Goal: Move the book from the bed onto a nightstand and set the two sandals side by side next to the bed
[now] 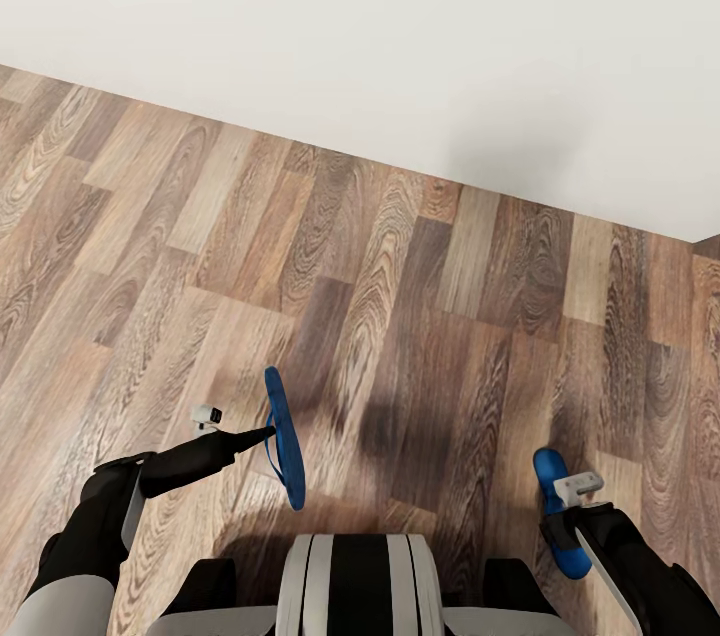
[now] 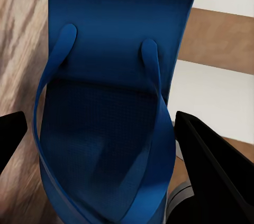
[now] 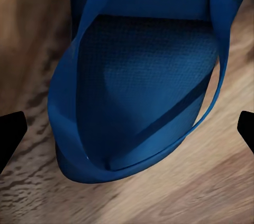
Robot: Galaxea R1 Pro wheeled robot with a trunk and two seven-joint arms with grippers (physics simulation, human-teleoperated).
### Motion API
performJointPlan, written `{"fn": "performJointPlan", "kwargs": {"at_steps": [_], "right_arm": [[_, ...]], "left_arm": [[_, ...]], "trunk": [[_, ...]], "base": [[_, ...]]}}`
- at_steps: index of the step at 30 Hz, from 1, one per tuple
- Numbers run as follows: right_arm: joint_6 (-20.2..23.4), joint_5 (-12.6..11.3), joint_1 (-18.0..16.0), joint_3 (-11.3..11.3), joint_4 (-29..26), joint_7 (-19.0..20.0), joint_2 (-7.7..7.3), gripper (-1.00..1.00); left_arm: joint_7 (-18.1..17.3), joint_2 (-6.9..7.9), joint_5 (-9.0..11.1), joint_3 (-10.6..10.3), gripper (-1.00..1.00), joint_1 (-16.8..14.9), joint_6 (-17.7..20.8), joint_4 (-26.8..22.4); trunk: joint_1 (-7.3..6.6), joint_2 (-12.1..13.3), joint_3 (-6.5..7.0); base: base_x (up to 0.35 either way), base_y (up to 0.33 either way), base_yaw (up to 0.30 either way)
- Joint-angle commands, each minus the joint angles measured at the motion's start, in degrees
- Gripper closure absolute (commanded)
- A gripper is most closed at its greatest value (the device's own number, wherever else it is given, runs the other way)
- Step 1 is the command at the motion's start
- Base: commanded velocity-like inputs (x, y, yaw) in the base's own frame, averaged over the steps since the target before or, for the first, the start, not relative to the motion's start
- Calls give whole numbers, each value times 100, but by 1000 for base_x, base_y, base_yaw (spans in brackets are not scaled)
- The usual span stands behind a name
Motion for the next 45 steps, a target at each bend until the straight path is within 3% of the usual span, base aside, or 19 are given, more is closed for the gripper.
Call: {"fn": "performJointPlan", "kwargs": {"at_steps": [1,7,12,26,27,45], "right_arm": [[30,27,-2,16,-7,13,-6,-100],[30,27,-2,16,-7,13,-6,-100],[30,27,-2,16,-7,13,-6,-100],[30,27,-2,10,-7,13,-6,-100],[30,27,-2,9,-7,13,-6,100],[30,27,-2,15,-7,13,-6,100]], "left_arm": [[-43,-3,-42,11,100,-3,52,-3],[-43,-3,-42,11,100,-3,51,-3],[-43,-3,-42,11,100,-3,52,-3],[-43,-3,-42,11,100,-3,51,-3],[-43,-3,-42,11,100,-3,51,-3],[-43,-3,-42,11,100,-3,55,-3]], "trunk": [[-1,-1,-3],[-1,-1,-3],[12,-8,-113],[12,-8,-113],[12,-8,-113],[10,-7,-91]], "base": [[0,0,0],[0,0,0],[0,0,0],[0,0,0],[0,0,0],[0,0,0]]}}
